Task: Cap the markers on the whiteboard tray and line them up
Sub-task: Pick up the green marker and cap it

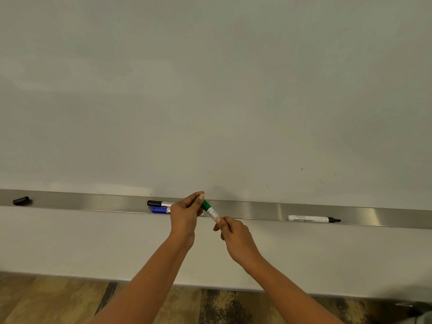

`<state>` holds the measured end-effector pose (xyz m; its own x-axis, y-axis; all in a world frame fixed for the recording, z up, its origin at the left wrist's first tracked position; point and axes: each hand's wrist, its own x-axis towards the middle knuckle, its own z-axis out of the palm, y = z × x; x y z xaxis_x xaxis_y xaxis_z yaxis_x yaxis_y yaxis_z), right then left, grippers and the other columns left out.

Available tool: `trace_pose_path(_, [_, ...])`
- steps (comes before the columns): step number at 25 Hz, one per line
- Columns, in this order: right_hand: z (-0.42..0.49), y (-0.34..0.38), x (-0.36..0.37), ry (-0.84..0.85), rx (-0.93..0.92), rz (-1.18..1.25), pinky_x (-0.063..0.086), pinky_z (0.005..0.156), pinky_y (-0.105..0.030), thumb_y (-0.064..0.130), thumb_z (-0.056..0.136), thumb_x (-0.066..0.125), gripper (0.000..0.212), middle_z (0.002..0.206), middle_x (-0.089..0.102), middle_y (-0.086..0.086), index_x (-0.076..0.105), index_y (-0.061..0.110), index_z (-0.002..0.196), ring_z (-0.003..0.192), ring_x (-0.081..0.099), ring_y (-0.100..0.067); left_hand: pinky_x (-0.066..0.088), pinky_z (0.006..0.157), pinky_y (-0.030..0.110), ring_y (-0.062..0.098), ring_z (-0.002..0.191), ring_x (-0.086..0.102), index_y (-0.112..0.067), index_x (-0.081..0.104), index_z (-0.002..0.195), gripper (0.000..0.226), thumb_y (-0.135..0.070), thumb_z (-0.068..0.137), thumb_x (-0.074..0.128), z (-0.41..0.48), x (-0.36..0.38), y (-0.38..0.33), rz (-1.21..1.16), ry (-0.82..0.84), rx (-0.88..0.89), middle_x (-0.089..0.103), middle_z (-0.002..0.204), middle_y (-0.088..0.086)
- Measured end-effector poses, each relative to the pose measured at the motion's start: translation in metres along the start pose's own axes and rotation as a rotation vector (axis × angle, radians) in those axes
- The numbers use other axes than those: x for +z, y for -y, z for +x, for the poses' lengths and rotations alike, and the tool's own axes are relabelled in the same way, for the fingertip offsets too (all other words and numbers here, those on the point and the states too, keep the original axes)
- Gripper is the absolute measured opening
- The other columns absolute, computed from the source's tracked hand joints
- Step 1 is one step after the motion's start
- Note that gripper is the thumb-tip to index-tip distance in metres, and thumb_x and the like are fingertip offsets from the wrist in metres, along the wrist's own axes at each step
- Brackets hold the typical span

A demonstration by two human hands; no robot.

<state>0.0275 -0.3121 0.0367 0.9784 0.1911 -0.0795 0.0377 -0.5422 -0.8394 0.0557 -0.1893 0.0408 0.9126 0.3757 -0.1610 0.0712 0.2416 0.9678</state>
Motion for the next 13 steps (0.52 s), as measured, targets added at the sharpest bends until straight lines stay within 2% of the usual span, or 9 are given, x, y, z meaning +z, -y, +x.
trace_pose_path(3, [0.0001,0.0007,-0.0011,0.042,0.054,0.111,0.033,0.056,-0.025,0.038,0.096,0.033,0.034,0.061,0.045,0.004,0.057,0.02,0.082,0.056,0.04,-0.01,0.048,0.074,0.022,0.017,0.081,0.057,-0.002,0.063,0.11,0.027,-0.01,0.084,0.058,0.0011,0.0007,0.0001,0.001,0.01,0.0,0.064,0.082,0.002])
trace_pose_path(8, [0.0009,0.0025,-0.0035,0.151,0.174,0.323,0.027,0.05,-0.018,0.041,0.095,0.034,0.036,0.06,0.041,0.004,0.058,0.023,0.076,0.051,0.032,-0.007,0.049,0.076,0.023,0.02,0.086,0.056,-0.002,0.062,0.11,0.027,-0.009,0.085,0.057,0.0007,-0.0006,0.0033,0.007,0.002,-0.001,0.063,0.083,0.001])
trace_pose_path(11, [0.0011,0.0011,-0.0045,0.182,0.199,0.333,0.026,0.049,-0.017,0.042,0.095,0.034,0.036,0.06,0.04,0.004,0.058,0.025,0.074,0.051,0.032,-0.006,0.049,0.074,0.022,0.017,0.081,0.058,-0.003,0.062,0.11,0.027,-0.009,0.085,0.056,0.0005,-0.0013,0.0048,0.022,-0.005,0.0,0.063,0.082,0.001])
trace_pose_path(13, [0.0022,-0.0005,-0.0038,0.177,0.19,0.304,0.028,0.051,-0.017,0.041,0.095,0.034,0.036,0.062,0.042,0.004,0.059,0.023,0.078,0.054,0.034,-0.007,0.05,0.078,0.027,0.02,0.083,0.059,-0.003,0.063,0.11,0.026,-0.009,0.085,0.056,0.0012,-0.003,0.0055,0.03,-0.009,-0.002,0.064,0.084,0.004])
